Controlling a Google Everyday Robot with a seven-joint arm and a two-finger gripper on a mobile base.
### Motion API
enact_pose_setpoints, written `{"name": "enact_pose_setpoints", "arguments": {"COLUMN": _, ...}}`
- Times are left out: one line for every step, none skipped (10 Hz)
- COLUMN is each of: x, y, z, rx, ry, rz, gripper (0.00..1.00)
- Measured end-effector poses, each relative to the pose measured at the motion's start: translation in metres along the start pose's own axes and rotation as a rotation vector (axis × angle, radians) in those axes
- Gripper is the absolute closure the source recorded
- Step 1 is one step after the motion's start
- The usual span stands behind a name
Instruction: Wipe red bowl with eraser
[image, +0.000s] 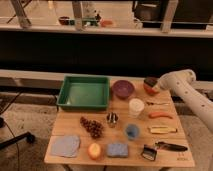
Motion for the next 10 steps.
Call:
{"name": "enact_pose_setpoints", "arguments": {"x": 0.005, "y": 0.001, "z": -0.003, "rx": 0.001, "ry": 0.008, "rz": 0.005, "gripper": 0.91}}
{"name": "enact_pose_setpoints", "arguments": {"x": 0.010, "y": 0.000, "z": -0.007, "rx": 0.003, "ry": 0.015, "rz": 0.010, "gripper": 0.91}}
{"name": "enact_pose_setpoints", "arguments": {"x": 0.020, "y": -0.002, "z": -0.010, "rx": 0.006, "ry": 0.030, "rz": 0.020, "gripper": 0.91}}
{"name": "enact_pose_setpoints", "arguments": {"x": 0.030, "y": -0.006, "z": -0.012, "rx": 0.013, "ry": 0.046, "rz": 0.032, "gripper": 0.91}}
{"name": "enact_pose_setpoints", "arguments": {"x": 0.039, "y": -0.009, "z": -0.013, "rx": 0.019, "ry": 0.058, "rz": 0.044, "gripper": 0.91}}
{"name": "enact_pose_setpoints", "arguments": {"x": 0.048, "y": -0.014, "z": -0.014, "rx": 0.029, "ry": 0.074, "rz": 0.057, "gripper": 0.91}}
{"name": "enact_pose_setpoints", "arguments": {"x": 0.049, "y": -0.017, "z": -0.014, "rx": 0.034, "ry": 0.077, "rz": 0.060, "gripper": 0.91}}
{"name": "enact_pose_setpoints", "arguments": {"x": 0.048, "y": -0.020, "z": -0.011, "rx": 0.037, "ry": 0.078, "rz": 0.062, "gripper": 0.91}}
{"name": "enact_pose_setpoints", "arguments": {"x": 0.042, "y": -0.025, "z": -0.006, "rx": 0.041, "ry": 0.073, "rz": 0.057, "gripper": 0.91}}
{"name": "enact_pose_setpoints", "arguments": {"x": 0.031, "y": -0.028, "z": 0.002, "rx": 0.038, "ry": 0.061, "rz": 0.051, "gripper": 0.91}}
